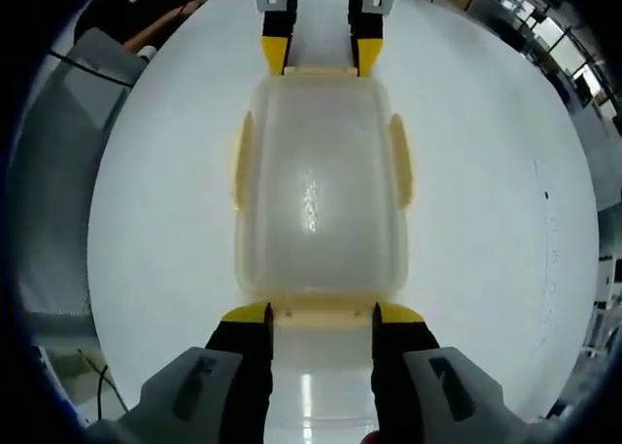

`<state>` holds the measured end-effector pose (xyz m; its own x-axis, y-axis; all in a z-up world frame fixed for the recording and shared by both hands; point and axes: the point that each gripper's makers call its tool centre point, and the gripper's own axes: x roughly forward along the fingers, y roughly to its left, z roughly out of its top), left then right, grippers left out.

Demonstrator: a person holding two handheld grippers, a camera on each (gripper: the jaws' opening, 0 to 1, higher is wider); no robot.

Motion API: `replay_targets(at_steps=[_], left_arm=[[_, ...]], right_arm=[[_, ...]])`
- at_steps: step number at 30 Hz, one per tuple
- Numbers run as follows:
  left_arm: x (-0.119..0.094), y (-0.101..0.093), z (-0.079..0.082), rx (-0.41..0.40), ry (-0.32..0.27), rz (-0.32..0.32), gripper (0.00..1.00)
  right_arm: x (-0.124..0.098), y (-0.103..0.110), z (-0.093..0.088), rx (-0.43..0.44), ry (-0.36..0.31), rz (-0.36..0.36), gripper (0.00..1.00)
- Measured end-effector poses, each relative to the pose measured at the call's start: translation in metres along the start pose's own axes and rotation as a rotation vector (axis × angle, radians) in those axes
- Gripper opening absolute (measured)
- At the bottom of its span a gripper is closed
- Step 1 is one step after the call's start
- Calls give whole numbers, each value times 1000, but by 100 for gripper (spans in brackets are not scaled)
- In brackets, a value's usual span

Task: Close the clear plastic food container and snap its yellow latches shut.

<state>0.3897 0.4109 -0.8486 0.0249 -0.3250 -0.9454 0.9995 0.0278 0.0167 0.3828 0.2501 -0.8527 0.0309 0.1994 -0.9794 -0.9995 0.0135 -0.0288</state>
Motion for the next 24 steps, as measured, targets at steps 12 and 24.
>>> replay_targets(at_steps=[12,24], left_arm=[[-37,-3,9,-11,84,12,33],[-54,-9,54,-18,59,28,33]], right_arm=[[-41,2,12,-4,-128,8,36],[-78,6,-16,-12,-168,-18,36]])
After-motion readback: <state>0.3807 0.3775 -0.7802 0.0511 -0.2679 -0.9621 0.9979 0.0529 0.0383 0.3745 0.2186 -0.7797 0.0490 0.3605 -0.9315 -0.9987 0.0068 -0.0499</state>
